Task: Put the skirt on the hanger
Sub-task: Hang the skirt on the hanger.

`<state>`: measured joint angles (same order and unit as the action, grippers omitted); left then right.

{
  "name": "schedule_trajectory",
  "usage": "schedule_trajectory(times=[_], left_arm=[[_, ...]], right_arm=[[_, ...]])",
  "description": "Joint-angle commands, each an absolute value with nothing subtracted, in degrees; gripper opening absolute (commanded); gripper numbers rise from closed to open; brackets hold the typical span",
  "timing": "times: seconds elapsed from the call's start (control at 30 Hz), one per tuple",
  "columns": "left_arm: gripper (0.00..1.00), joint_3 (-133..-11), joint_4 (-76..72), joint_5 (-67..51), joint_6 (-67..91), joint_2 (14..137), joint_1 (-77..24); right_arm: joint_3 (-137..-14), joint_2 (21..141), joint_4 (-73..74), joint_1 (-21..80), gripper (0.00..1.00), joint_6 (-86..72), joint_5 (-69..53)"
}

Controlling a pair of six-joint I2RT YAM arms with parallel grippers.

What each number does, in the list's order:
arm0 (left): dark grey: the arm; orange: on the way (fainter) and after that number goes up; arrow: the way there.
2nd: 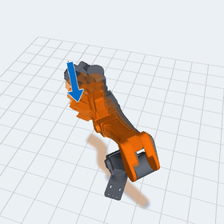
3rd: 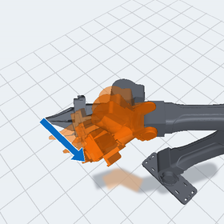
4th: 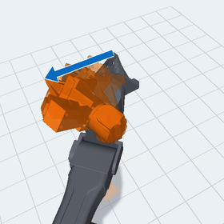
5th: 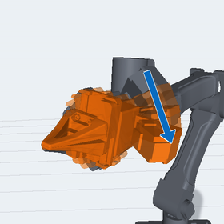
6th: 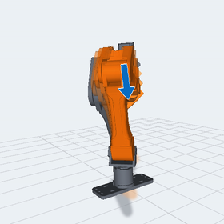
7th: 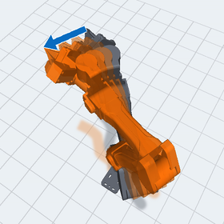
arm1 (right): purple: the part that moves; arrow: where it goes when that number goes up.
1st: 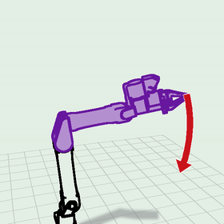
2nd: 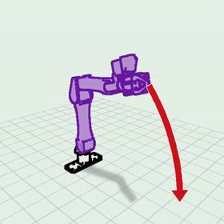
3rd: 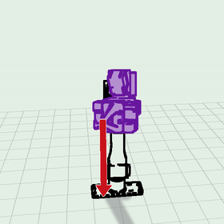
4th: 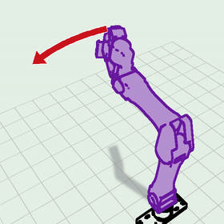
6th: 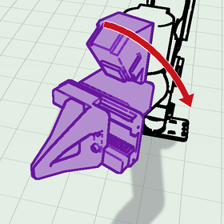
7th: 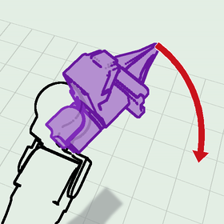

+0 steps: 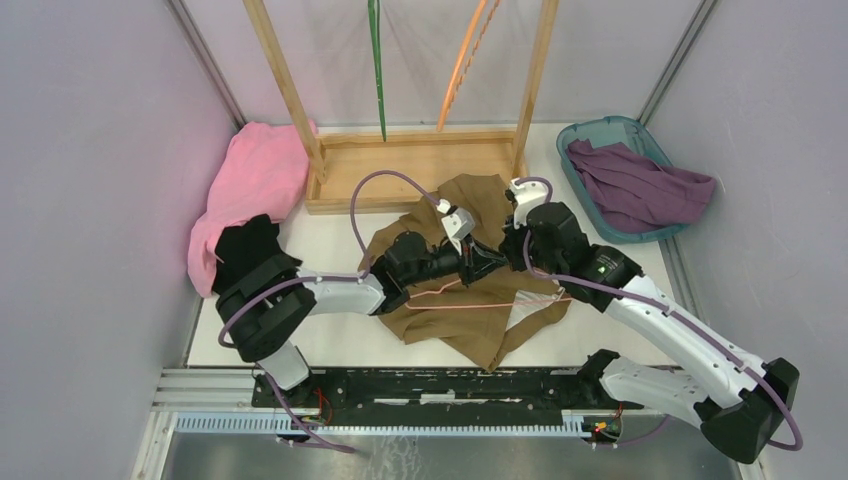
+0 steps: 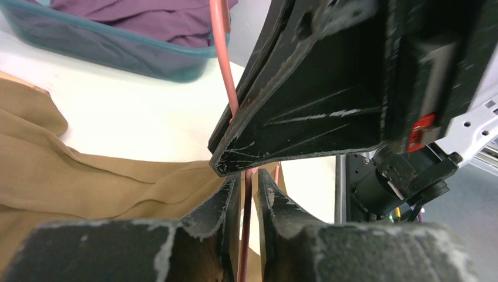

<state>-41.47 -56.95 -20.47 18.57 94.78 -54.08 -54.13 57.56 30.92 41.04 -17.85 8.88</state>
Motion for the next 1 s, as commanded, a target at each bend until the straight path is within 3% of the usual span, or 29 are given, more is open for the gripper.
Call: schedule_trajectory(times=[0.0,0.2,0.47,0.67,0.97], left_arm=[[0.26,-44.93,-54.3,-19.39,14.72,89.03,-54.17],[0.38,-45.77,-43.38,-17.68,14.41,82.3,-54.17],[0.33,-45.11,-18.0,-9.43,24.2,67.06,-56.37],[0.34,-45.04,4.13,5.44,35.26,60.74,-68.14],[0.36,-46.55,13.7,24.1,48.92,71.44,-87.61]], right_arm=[[-54.85,55.89,32.23,41.18,0.01,-15.89,13.26],[-53.86,54.58,31.14,41.22,0.01,-12.87,13.79],[-51.3,49.75,30.03,41.24,0.01,-10.27,18.06],[-50.22,49.23,29.27,41.27,0.01,-12.2,20.66],[-50.56,49.9,30.78,41.24,0.01,-14.96,22.87]])
